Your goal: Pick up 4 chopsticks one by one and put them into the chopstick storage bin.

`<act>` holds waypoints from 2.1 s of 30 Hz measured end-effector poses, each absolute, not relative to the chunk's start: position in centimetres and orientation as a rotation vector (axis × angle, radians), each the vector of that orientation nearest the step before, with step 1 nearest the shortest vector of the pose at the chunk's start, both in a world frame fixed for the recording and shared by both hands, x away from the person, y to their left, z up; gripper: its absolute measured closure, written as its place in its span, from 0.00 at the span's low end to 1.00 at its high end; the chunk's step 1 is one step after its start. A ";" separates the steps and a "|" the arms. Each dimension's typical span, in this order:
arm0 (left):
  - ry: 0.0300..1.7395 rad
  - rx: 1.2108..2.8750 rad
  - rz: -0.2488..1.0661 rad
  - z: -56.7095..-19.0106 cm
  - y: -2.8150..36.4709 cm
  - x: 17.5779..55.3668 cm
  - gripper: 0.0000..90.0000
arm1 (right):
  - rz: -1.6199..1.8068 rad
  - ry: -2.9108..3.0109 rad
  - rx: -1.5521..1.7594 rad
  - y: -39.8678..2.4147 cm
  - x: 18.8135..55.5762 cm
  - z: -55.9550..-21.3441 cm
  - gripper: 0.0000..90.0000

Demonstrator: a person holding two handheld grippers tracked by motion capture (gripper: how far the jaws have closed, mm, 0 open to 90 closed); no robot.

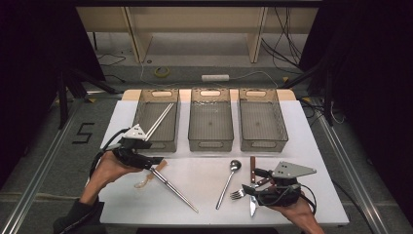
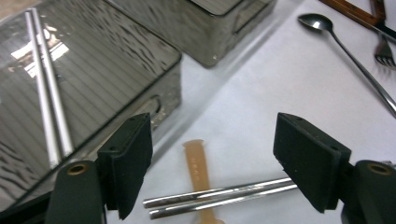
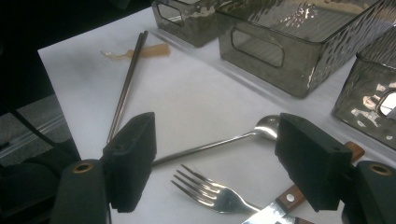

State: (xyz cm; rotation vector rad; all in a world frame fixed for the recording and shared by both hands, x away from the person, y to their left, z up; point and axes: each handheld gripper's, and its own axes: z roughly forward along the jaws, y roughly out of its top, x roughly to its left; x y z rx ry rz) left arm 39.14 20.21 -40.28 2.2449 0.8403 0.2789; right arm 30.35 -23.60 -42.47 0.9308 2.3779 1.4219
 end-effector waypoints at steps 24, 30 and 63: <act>0.653 2.412 0.266 -41.2 18.7 36.5 0.26 | 1.452 2.351 0.943 -23.9 30.3 -42.4 0.33; 0.626 2.455 0.258 -41.7 18.6 36.1 0.26 | 1.451 2.352 0.940 -23.9 30.3 -42.5 0.33; 0.431 2.642 0.247 -44.1 17.3 35.3 0.27 | 1.441 2.366 0.939 -24.0 30.3 -42.7 0.33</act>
